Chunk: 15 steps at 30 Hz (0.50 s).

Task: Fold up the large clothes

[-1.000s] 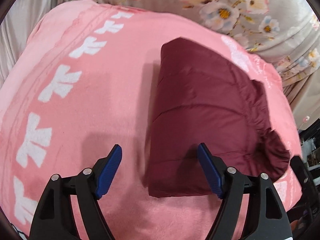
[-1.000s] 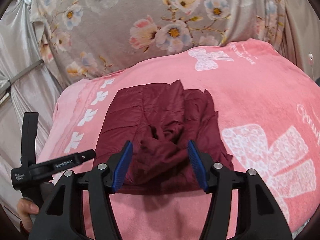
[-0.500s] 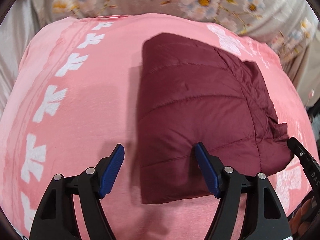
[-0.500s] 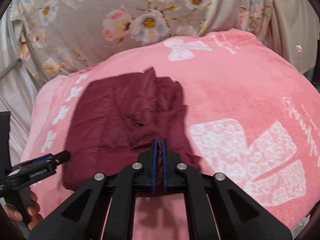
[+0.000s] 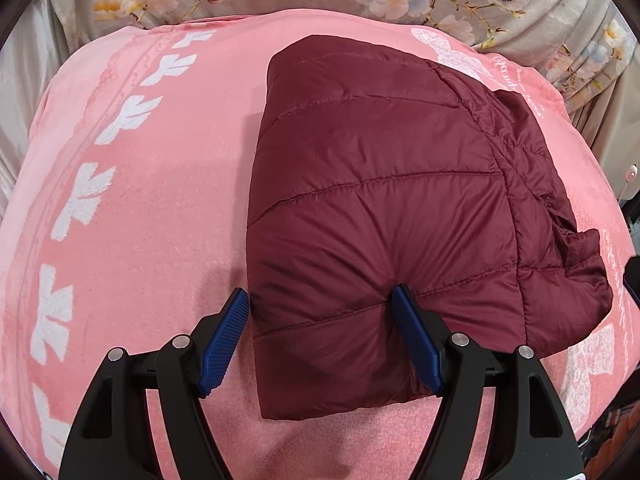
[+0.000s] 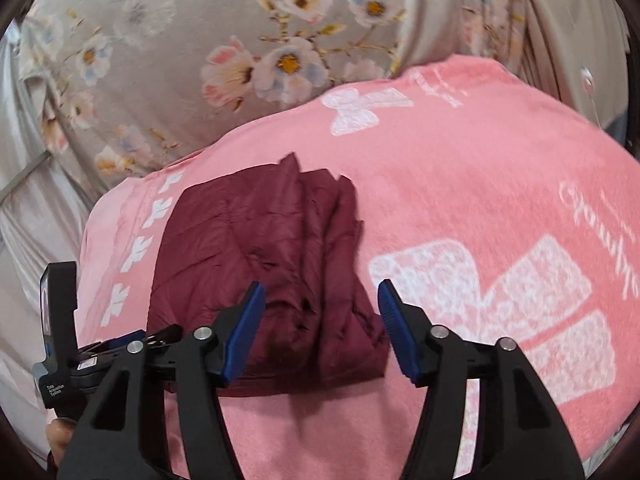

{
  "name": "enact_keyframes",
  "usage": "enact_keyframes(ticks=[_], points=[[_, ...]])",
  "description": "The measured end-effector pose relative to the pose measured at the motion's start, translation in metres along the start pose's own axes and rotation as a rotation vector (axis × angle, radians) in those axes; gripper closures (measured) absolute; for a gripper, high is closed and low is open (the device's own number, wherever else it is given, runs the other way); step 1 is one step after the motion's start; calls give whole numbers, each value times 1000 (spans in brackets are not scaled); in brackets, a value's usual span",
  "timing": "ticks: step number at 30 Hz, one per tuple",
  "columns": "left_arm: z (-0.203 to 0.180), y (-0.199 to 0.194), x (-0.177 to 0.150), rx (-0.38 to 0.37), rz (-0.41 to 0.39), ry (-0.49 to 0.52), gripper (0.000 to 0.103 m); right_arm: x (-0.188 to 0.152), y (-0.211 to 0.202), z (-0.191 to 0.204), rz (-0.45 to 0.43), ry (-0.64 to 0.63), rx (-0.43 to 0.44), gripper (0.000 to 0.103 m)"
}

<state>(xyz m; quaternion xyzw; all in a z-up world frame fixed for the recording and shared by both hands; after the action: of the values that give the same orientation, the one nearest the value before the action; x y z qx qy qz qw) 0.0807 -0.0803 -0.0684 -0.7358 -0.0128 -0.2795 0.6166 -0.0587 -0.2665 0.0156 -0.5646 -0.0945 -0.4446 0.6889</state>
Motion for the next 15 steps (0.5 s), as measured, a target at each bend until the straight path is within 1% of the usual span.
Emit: enact_keyframes(ticks=[3,4,5,6,7,8,9,11,13,15], points=[[-1,1,0,10,1,4,32,1,26,14,67,-32,-4,46],[-1,1,0,11,2,4,31,-1,33,15,83,-38,-12,55],[-1,1,-1,9,4,4,31,-3,43,15,106,-39,-12,80],[-2,0,-1,5,6,3,31,-4,45,14,114,-32,4,89],[-2,-1,-1,2,9,1,32,-5,43,11,100,-19,18,95],[-1,-1,-1,-4,11,3,32,-6,38,9,81,-15,27,98],[-2,-2,-2,-16,14,7,31,-7,30,7,60,-14,24,99],[-4,-3,-3,-44,21,16,30,-11,21,4,43,-12,-4,100],[-12,-2,-5,-43,18,36,29,-16,25,-1,56,-20,-60,100],[-20,1,-6,-28,13,58,27,-23,40,-9,91,-10,-109,100]])
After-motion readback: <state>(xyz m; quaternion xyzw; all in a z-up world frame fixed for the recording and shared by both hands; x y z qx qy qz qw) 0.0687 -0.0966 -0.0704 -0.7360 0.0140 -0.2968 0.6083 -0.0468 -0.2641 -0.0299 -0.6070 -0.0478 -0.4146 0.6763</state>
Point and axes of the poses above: each gripper's, at about its wrist camera, not at the fingertips, and y roughly the way its jaws point, z to its left, x to its top, the point moved 2 cm from there along y, roughly the way its jaws point, and after that the axes turned 11 degrees about z, right-handed, at the moved point
